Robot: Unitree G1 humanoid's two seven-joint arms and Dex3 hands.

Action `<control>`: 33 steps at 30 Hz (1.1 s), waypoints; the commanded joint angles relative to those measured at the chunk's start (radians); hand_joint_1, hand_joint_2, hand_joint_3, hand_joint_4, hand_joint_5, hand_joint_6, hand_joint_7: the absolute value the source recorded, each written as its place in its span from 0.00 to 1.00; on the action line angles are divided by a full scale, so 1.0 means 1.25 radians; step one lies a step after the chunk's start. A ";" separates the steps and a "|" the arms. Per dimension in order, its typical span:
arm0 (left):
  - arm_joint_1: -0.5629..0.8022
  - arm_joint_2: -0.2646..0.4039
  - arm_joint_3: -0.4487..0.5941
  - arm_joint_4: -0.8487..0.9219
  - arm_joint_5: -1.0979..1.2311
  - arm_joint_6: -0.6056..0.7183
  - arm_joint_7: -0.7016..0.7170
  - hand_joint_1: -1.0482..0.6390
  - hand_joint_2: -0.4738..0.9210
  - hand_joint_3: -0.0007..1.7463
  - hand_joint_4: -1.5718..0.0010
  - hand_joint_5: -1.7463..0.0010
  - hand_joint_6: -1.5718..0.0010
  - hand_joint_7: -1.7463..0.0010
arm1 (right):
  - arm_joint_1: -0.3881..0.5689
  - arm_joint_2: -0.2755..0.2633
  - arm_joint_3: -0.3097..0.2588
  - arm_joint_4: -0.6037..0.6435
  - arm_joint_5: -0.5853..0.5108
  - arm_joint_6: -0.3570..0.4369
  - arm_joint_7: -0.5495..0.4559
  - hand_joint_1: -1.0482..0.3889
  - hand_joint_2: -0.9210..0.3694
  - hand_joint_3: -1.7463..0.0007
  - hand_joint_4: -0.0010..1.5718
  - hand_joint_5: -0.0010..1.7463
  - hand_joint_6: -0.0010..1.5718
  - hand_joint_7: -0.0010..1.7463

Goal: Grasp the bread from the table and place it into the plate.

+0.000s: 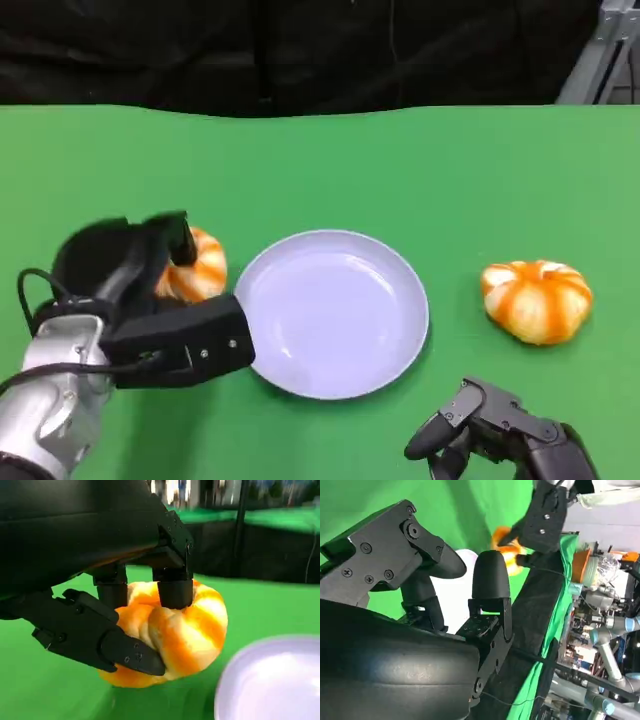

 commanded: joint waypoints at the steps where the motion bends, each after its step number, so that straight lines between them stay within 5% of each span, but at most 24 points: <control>1: 0.019 0.000 0.039 -0.072 -0.041 -0.051 0.060 0.51 0.72 0.64 0.41 0.00 0.56 0.00 | 0.005 -0.005 0.003 -0.006 -0.005 -0.004 -0.006 0.70 0.37 0.29 0.43 0.95 0.44 0.76; 9: 0.016 -0.006 0.023 -0.110 -0.106 -0.172 0.009 0.51 0.60 0.79 0.41 0.00 0.53 0.00 | 0.006 -0.007 0.002 -0.011 -0.006 0.005 -0.007 0.74 0.34 0.32 0.42 0.95 0.43 0.76; 27: -0.024 -0.121 -0.070 -0.065 -0.078 -0.199 -0.028 0.52 0.53 0.80 0.40 0.00 0.52 0.01 | 0.036 -0.020 0.005 -0.046 0.002 0.014 -0.001 0.70 0.34 0.34 0.41 0.94 0.44 0.74; 29: -0.033 -0.130 -0.077 -0.066 -0.079 -0.168 -0.060 0.52 0.55 0.79 0.41 0.00 0.52 0.03 | 0.040 -0.022 0.005 -0.051 0.001 0.011 0.000 0.70 0.34 0.34 0.41 0.94 0.44 0.74; 30: -0.035 -0.134 -0.078 -0.073 -0.079 -0.148 -0.077 0.50 0.62 0.67 0.46 0.00 0.53 0.21 | 0.041 -0.024 0.005 -0.053 -0.002 0.007 -0.001 0.70 0.34 0.34 0.41 0.94 0.44 0.74; 33: -0.036 -0.138 -0.079 -0.086 -0.079 -0.120 -0.099 0.49 0.68 0.57 0.50 0.00 0.53 0.34 | 0.042 -0.025 0.006 -0.055 -0.005 0.005 -0.002 0.69 0.33 0.35 0.41 0.94 0.44 0.74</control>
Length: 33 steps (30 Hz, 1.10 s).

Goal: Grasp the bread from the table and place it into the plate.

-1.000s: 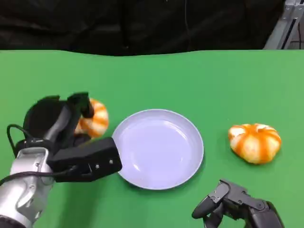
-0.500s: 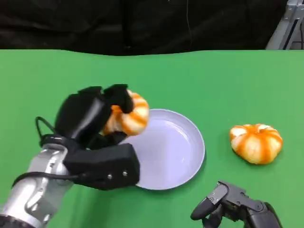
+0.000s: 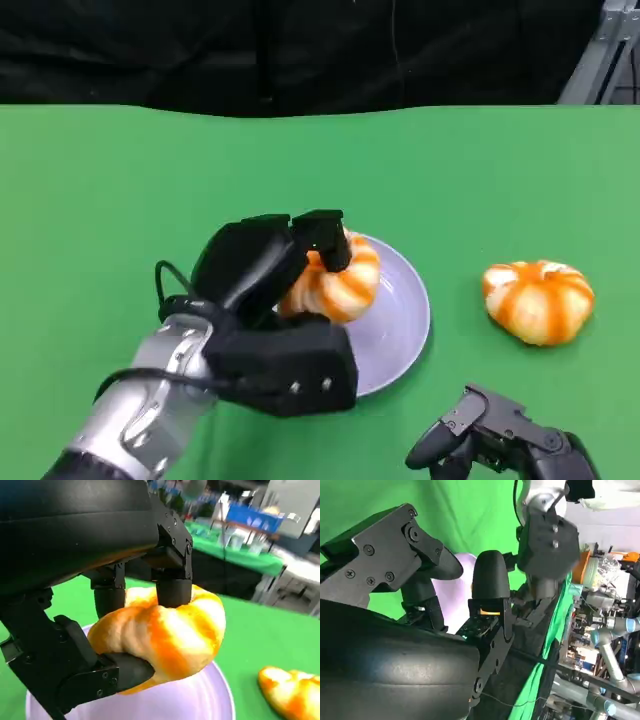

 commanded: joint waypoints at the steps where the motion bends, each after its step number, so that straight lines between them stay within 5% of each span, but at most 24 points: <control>1: -0.017 -0.001 0.000 -0.018 0.004 0.037 -0.034 0.49 0.69 0.56 0.50 0.00 0.52 0.35 | 0.008 -0.011 -0.003 -0.017 -0.003 -0.007 -0.002 0.69 0.33 0.35 0.41 0.94 0.44 0.74; 3: -0.025 0.015 -0.013 -0.028 0.009 0.053 -0.092 0.49 0.69 0.55 0.51 0.00 0.52 0.35 | 0.010 -0.009 0.000 -0.023 0.005 0.003 0.001 0.69 0.33 0.35 0.41 0.94 0.44 0.74; 4: -0.031 0.027 -0.023 -0.035 0.013 0.064 -0.136 0.39 0.84 0.32 0.80 0.32 0.79 0.56 | 0.012 -0.006 0.003 -0.028 0.012 0.011 0.003 0.69 0.34 0.33 0.41 0.94 0.43 0.75; 6: -0.036 0.040 -0.032 -0.046 0.017 0.079 -0.187 0.33 0.97 0.12 0.96 0.51 0.92 0.70 | 0.013 -0.004 0.006 -0.033 0.018 0.020 0.005 0.69 0.34 0.32 0.41 0.94 0.43 0.76; 8: -0.039 0.055 -0.042 -0.057 0.030 0.094 -0.227 0.32 0.99 0.08 0.99 0.55 0.94 0.73 | 0.012 -0.006 0.007 -0.030 0.014 0.018 0.003 0.69 0.35 0.32 0.41 0.94 0.43 0.76; 11: -0.049 0.085 -0.063 -0.075 0.057 0.122 -0.311 0.20 1.00 0.18 1.00 0.74 0.97 0.79 | 0.008 -0.007 0.005 -0.022 0.004 0.012 -0.002 0.68 0.33 0.34 0.41 0.94 0.42 0.77; 20: -0.064 0.123 -0.074 -0.103 0.062 0.108 -0.413 0.22 1.00 0.15 0.98 0.70 0.88 0.86 | -0.017 -0.001 -0.006 0.016 0.025 -0.007 -0.003 0.69 0.32 0.35 0.42 0.95 0.42 0.77; 30: -0.035 0.137 -0.029 -0.122 0.017 0.050 -0.367 0.25 1.00 0.17 0.94 0.64 0.81 0.87 | -0.027 0.009 -0.005 0.025 0.033 0.007 -0.003 0.69 0.31 0.35 0.41 0.96 0.42 0.78; 33: 0.088 0.109 0.104 -0.188 -0.124 -0.055 -0.227 0.39 1.00 0.14 0.80 0.45 0.66 0.77 | -0.041 0.011 -0.016 0.047 0.043 -0.003 -0.003 0.69 0.33 0.34 0.41 0.95 0.42 0.78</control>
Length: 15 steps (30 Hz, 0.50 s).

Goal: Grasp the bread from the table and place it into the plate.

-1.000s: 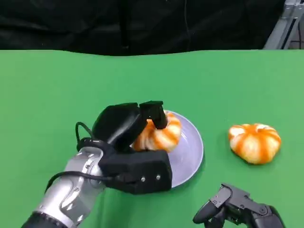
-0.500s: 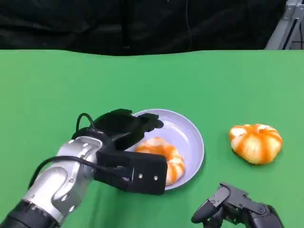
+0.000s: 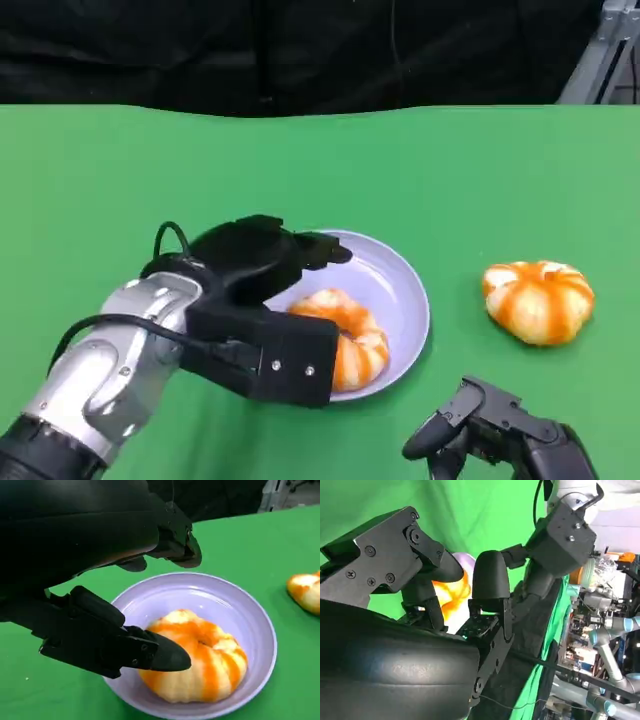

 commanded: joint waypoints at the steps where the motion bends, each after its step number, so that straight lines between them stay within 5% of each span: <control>1: 0.130 -0.013 0.130 -0.069 -0.137 -0.110 0.147 0.40 1.00 0.14 0.79 0.43 0.65 0.76 | -0.010 0.000 -0.020 0.025 0.022 -0.007 -0.004 0.69 0.33 0.34 0.41 0.95 0.42 0.78; 3: 0.182 -0.028 0.170 -0.093 -0.211 -0.153 0.162 0.41 1.00 0.14 0.78 0.41 0.64 0.75 | -0.007 -0.001 -0.023 0.029 0.024 -0.019 -0.003 0.69 0.33 0.34 0.42 0.95 0.42 0.78; 4: 0.220 -0.039 0.199 -0.113 -0.265 -0.180 0.171 0.48 0.96 0.19 0.70 0.28 0.60 0.61 | -0.004 -0.002 -0.024 0.032 0.025 -0.027 -0.004 0.70 0.36 0.32 0.43 0.94 0.43 0.77; 8: 0.339 -0.068 0.258 -0.200 -0.398 -0.221 0.170 0.54 0.72 0.55 0.63 0.16 0.60 0.36 | 0.022 -0.010 -0.029 0.010 0.020 -0.044 -0.005 0.68 0.38 0.33 0.46 0.92 0.45 0.75; 15: 0.438 -0.104 0.294 -0.273 -0.504 -0.246 0.166 0.61 0.60 0.77 0.55 0.13 0.56 0.26 | 0.028 -0.010 -0.024 0.013 0.010 -0.064 -0.006 0.64 0.37 0.34 0.45 0.91 0.46 0.73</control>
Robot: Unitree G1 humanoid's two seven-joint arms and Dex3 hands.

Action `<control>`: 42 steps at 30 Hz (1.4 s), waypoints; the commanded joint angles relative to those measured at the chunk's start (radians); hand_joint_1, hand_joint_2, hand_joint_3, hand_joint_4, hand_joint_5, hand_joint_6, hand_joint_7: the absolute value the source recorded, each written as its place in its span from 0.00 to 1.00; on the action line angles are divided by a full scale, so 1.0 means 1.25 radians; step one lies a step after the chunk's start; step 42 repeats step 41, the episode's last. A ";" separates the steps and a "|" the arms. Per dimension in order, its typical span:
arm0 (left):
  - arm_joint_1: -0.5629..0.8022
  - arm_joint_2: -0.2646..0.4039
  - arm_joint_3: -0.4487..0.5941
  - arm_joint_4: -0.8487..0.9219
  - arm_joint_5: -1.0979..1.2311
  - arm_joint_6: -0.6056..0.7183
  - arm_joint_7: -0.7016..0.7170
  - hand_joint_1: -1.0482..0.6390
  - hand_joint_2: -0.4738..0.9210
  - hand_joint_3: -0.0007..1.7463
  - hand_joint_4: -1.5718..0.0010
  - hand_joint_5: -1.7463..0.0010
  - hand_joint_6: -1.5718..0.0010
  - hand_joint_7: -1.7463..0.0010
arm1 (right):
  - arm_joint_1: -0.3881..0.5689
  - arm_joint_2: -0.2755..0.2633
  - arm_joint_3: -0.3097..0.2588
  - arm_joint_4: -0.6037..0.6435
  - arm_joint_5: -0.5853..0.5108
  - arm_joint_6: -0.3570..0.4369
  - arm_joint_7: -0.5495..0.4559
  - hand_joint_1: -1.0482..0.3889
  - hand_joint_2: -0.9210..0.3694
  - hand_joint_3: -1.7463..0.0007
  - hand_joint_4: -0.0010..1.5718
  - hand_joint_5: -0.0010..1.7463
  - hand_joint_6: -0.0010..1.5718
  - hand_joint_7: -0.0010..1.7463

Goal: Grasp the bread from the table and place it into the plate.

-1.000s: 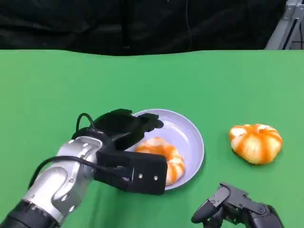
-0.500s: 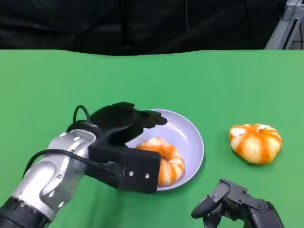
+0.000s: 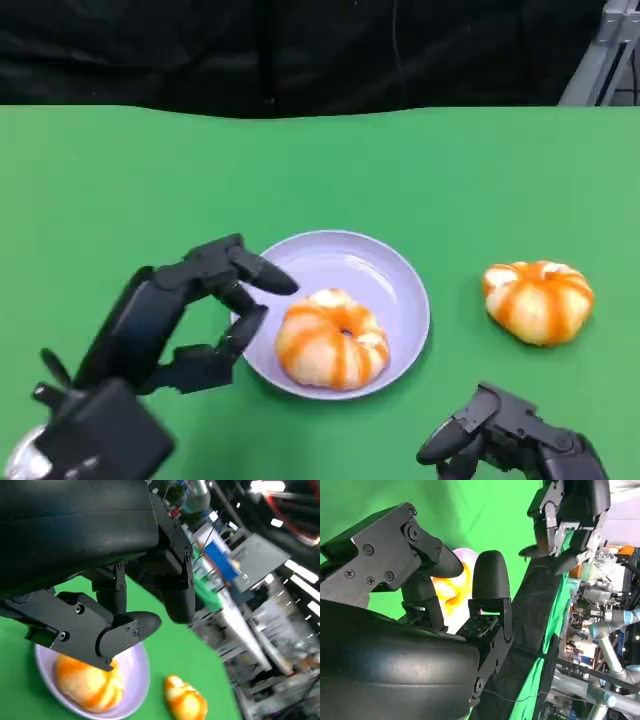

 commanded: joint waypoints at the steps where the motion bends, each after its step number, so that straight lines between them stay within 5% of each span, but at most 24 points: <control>1: 0.078 -0.027 0.024 -0.075 -0.052 0.005 0.006 0.62 0.62 0.79 0.53 0.11 0.55 0.24 | 0.003 -0.009 -0.011 -0.003 0.001 -0.020 -0.005 0.65 0.33 0.36 0.44 0.91 0.46 0.72; 7: 0.185 -0.032 0.051 -0.160 -0.102 0.042 -0.011 0.62 0.67 0.77 0.49 0.04 0.53 0.19 | 0.011 -0.011 -0.019 -0.005 0.005 -0.032 -0.006 0.70 0.32 0.37 0.43 0.90 0.45 0.71; 13: 0.283 -0.039 0.077 -0.162 -0.143 0.009 -0.033 0.63 0.61 0.81 0.48 0.02 0.51 0.14 | 0.017 -0.019 -0.036 -0.013 0.009 -0.033 -0.003 0.69 0.33 0.36 0.43 0.90 0.45 0.72; 23: 0.291 -0.063 0.065 -0.089 -0.189 -0.021 -0.073 0.62 0.59 0.85 0.47 0.00 0.51 0.07 | 0.005 -0.046 -0.060 -0.007 0.006 -0.037 0.019 0.69 0.34 0.36 0.44 0.90 0.45 0.73; 42: 0.285 -0.061 0.081 -0.066 -0.169 -0.050 -0.090 0.62 0.59 0.81 0.43 0.04 0.48 0.13 | 0.011 -0.047 -0.050 -0.001 -0.001 -0.051 0.023 0.65 0.31 0.39 0.43 0.90 0.46 0.72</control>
